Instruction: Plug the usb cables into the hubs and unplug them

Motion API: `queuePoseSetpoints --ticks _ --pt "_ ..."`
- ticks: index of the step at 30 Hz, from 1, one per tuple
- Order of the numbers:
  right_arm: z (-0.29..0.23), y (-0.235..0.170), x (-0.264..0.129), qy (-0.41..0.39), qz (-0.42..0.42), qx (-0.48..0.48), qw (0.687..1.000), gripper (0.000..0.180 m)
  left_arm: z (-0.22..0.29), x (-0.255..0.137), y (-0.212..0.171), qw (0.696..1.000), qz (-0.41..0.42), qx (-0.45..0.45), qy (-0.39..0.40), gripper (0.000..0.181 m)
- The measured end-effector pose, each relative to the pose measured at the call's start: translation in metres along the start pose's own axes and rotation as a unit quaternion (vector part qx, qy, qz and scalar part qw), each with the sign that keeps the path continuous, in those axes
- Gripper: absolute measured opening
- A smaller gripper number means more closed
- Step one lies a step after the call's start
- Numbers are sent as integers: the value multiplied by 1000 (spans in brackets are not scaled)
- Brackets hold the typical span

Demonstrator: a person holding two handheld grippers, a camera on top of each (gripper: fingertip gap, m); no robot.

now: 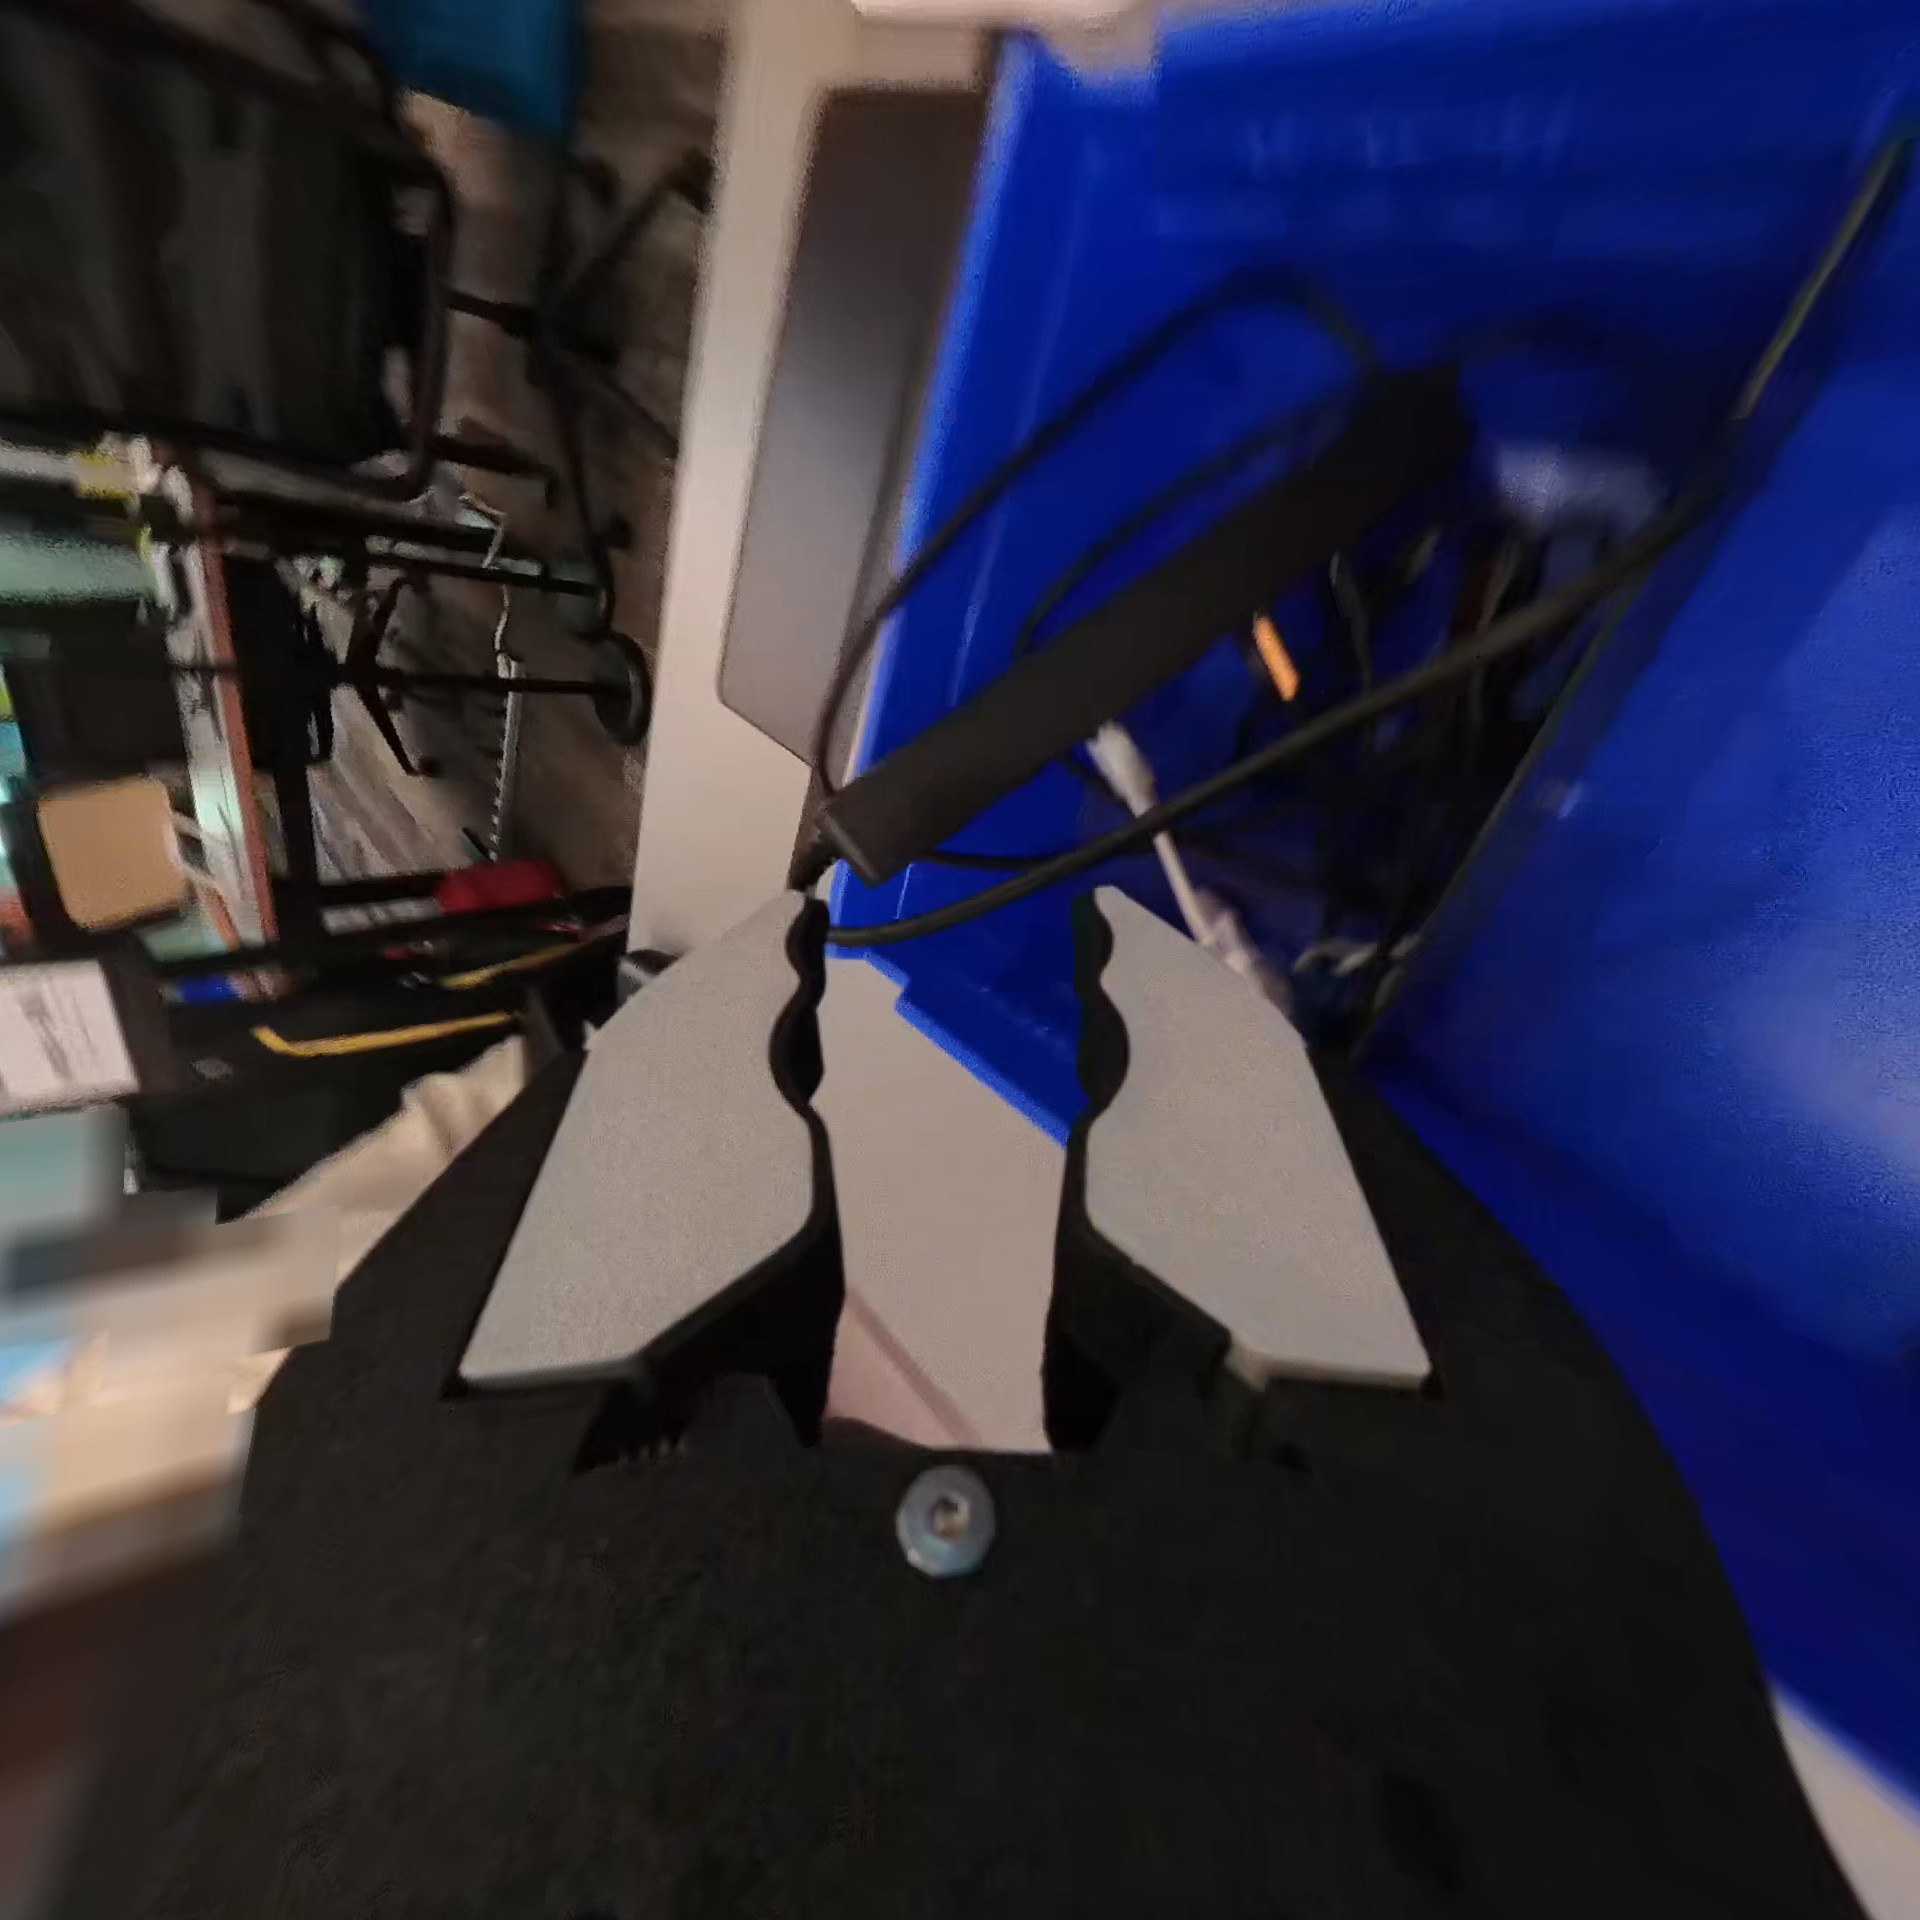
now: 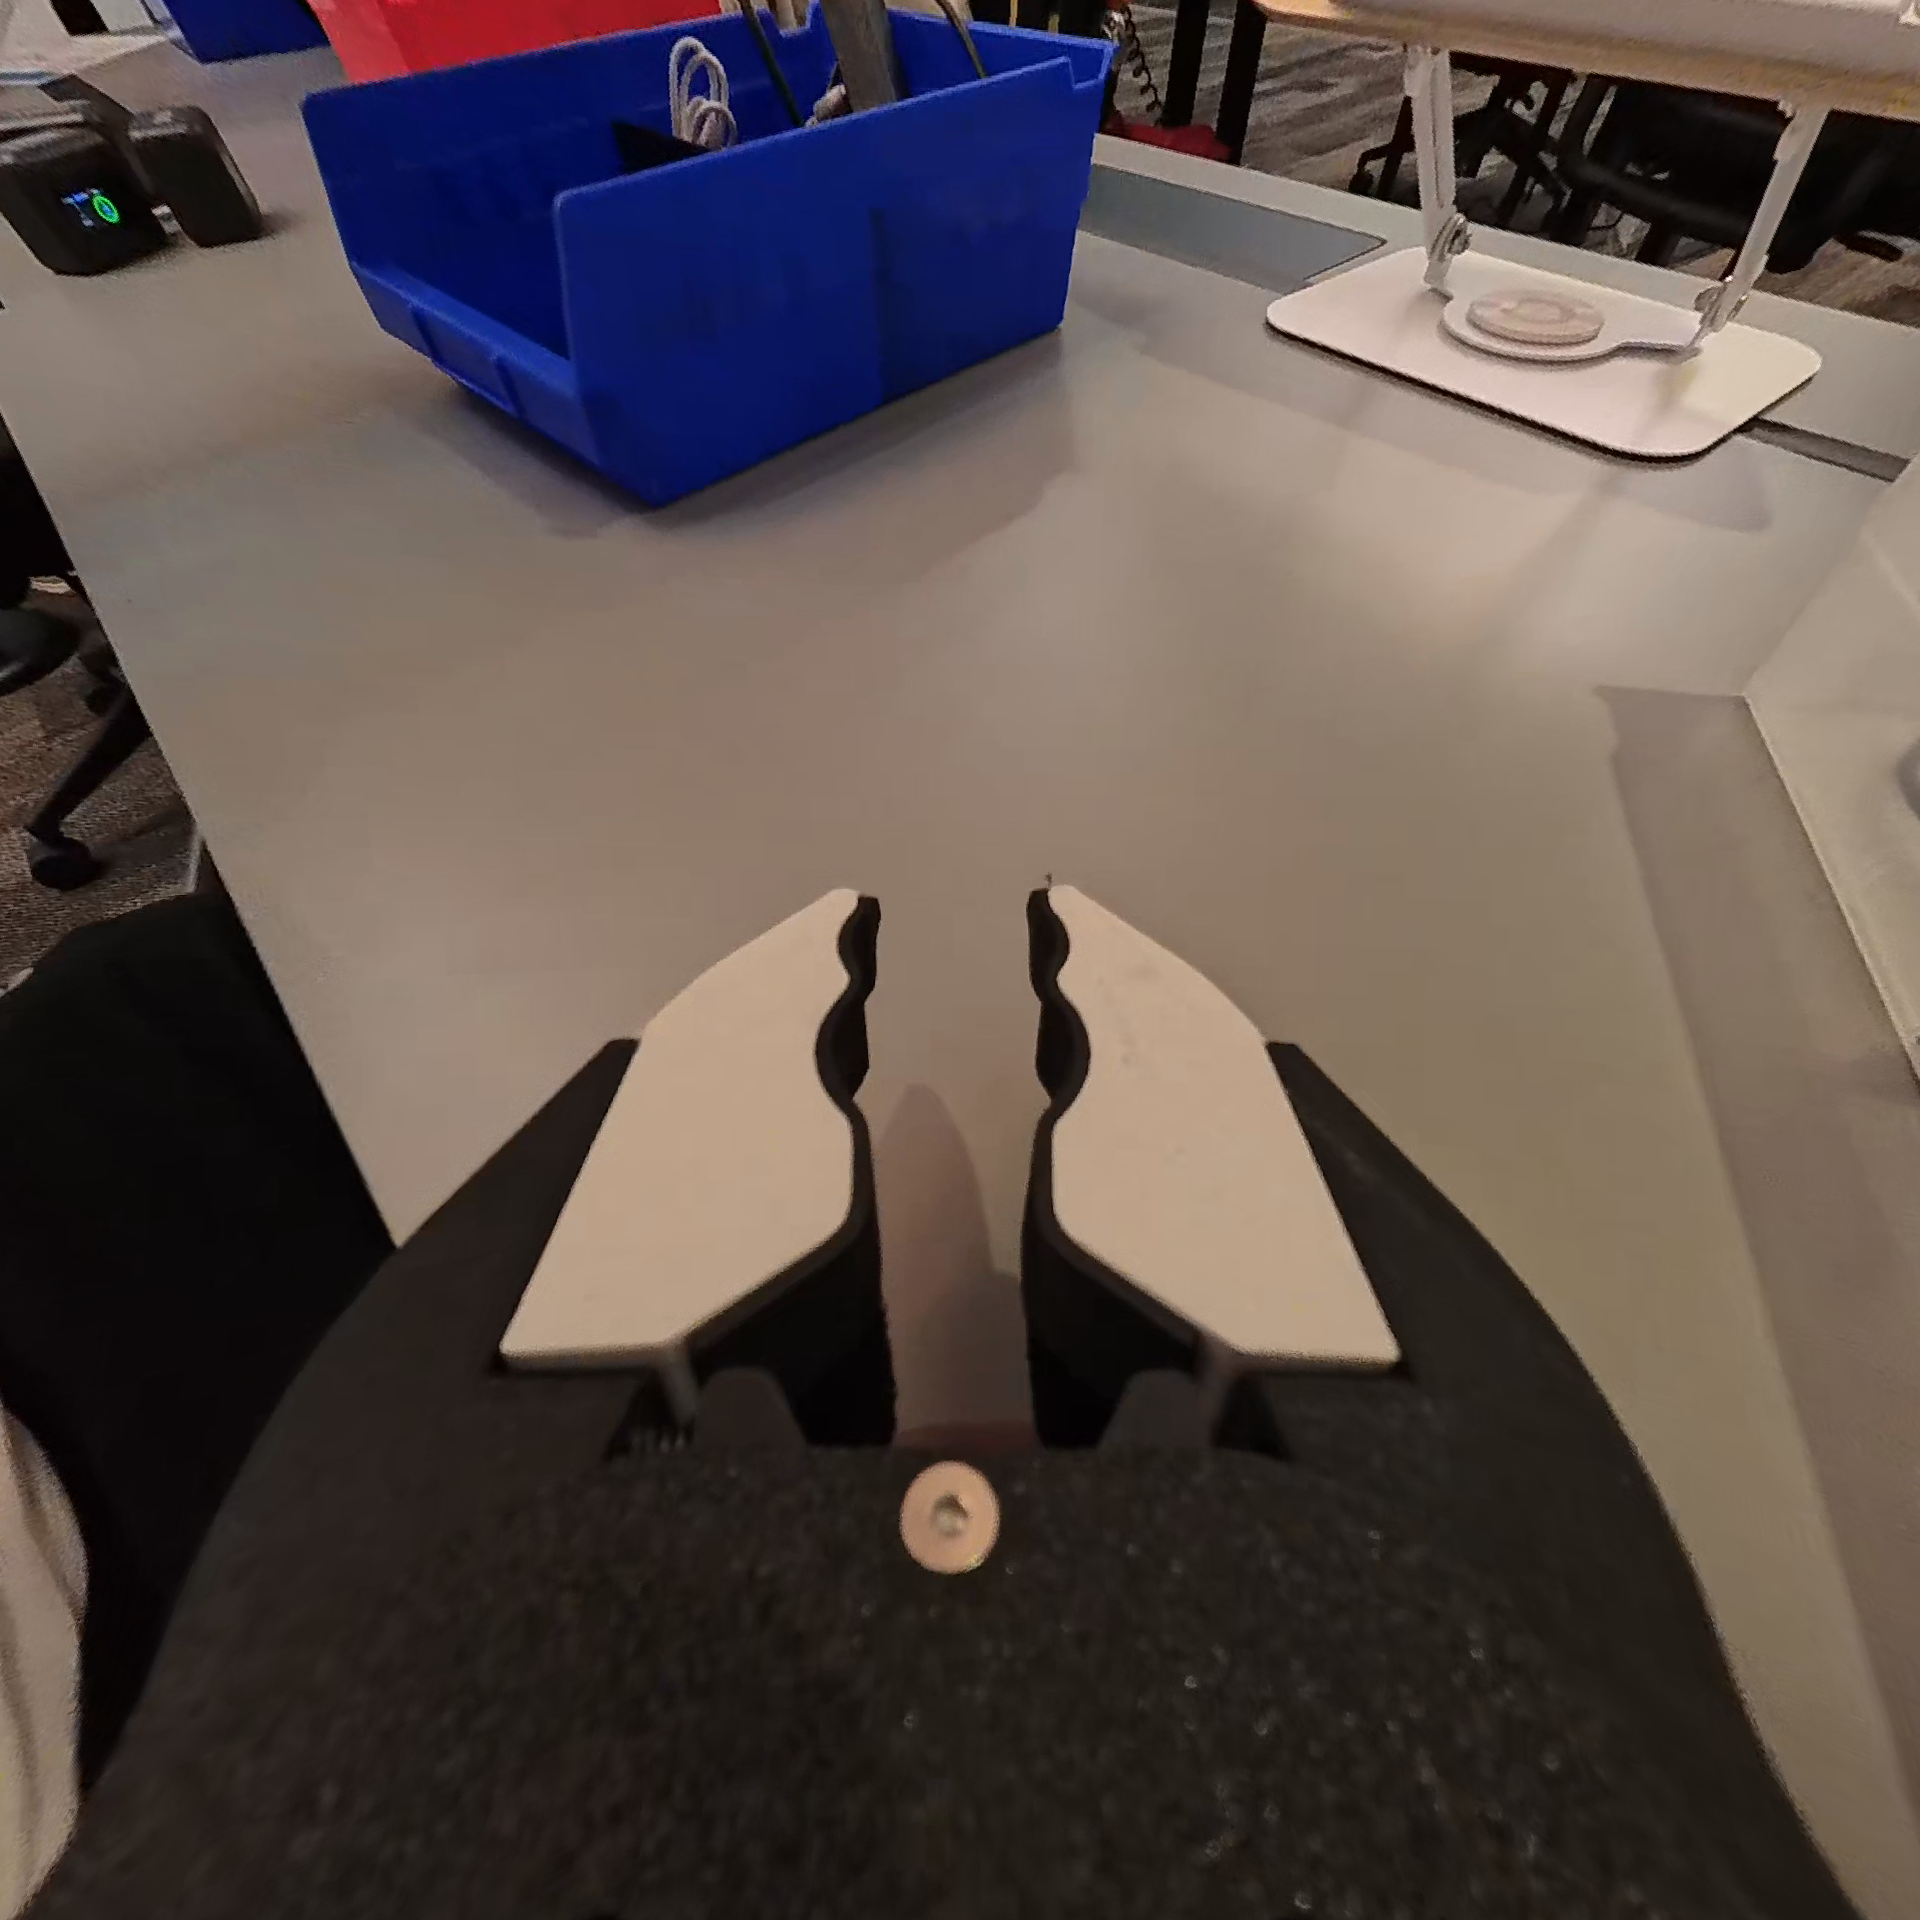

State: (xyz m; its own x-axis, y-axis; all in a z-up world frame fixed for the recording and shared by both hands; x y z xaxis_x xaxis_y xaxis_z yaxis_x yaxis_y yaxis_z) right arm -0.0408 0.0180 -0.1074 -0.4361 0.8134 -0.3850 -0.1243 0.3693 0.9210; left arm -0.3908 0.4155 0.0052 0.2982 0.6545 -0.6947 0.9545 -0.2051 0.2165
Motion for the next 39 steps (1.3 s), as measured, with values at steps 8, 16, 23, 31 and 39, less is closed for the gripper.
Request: queuePoseSetpoints --ticks 8,16,23,31,39 --pt "3 -2 1 -5 -12 1 1000 28 -9 84 6 950 -50 306 27 52" --pt "10 -2 -2 0 0 39 999 26 -19 72 18 909 -100 404 -12 28" --pt "12 1 -3 18 15 75 997 26 -113 -40 67 928 -145 342 31 26" --pt "16 30 -28 0 73 55 996 29 -139 -185 173 942 -136 306 -7 26" --pt "54 151 -39 -20 128 -49 990 57 -5 -186 267 873 -106 474 -44 26"
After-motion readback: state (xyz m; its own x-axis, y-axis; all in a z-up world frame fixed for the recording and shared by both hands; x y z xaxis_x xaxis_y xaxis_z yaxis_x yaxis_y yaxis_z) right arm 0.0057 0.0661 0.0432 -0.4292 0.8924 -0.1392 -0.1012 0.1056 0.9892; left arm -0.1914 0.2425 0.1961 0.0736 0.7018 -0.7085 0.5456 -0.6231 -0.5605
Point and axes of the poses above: each gripper's, where its closed fingertips meet, x out along the fingers, y out of its top, z = x × y across the jaws, the point moved 7 cm from there along -x, back along the fingers, and after that the axes turned 2 degrees about x, right-handed, at the moved point
